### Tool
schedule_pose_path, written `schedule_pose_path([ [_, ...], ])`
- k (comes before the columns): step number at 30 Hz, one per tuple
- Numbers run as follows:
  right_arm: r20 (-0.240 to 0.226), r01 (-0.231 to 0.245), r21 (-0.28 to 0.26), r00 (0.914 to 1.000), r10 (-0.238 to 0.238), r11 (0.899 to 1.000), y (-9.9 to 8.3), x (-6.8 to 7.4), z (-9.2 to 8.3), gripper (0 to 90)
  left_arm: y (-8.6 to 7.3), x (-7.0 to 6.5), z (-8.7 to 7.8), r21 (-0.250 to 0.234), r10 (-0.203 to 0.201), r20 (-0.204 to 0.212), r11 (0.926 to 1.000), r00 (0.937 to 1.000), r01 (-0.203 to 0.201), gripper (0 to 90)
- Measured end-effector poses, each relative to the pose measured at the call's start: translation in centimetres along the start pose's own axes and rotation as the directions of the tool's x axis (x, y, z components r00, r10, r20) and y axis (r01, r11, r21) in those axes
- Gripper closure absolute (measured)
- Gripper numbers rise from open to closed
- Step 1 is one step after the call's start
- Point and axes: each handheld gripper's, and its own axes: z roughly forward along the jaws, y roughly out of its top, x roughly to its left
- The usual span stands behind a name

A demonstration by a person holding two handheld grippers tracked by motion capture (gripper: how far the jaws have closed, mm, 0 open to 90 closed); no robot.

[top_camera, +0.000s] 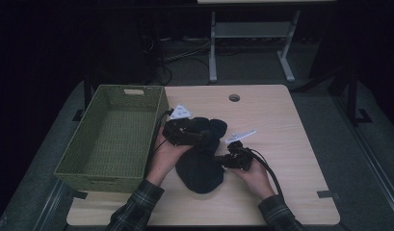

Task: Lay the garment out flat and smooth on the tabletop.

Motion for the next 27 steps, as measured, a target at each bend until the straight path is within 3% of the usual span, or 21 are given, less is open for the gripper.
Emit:
schedule_pose_path([
  [10,-0.016,0.006,0.005,0.9999,-0.006,1.0,0.0,0.1,0.1,84.7,1.7,1.1,3.8,0.032,0.005,-0.018,0.9995,0.9998,-0.004,31.4],
  [15,-0.019,0.009,0.005,0.9998,-0.009,1.0,0.0,0.1,0.0,84.7,1.9,1.2,5.2,0.083,0.039,-0.022,0.9958,0.999,-0.037,30.6],
  [17,-0.016,0.01,0.005,0.9998,-0.01,1.0,0.0,0.1,0.0,84.7,1.8,1.3,5.5,0.103,0.052,-0.019,0.9934,0.9984,-0.05,36.7],
  [20,-0.012,0.016,0.007,0.9998,-0.016,1.0,0.0,0.1,0.0,84.8,1.5,1.5,5.8,0.128,0.056,-0.005,0.9903,0.9984,-0.055,54.9],
  [24,-0.017,0.012,0.004,0.9998,-0.012,1.0,0.0,0.2,0.0,84.8,1.4,1.6,5.9,0.152,0.062,0.008,0.9864,0.998,-0.063,65.7],
  [27,-0.017,0.009,0.003,0.9998,-0.009,1.0,0.0,0.2,0.0,84.8,1.4,1.5,5.8,0.165,0.065,0.011,0.984,0.9978,-0.066,69.0],
])
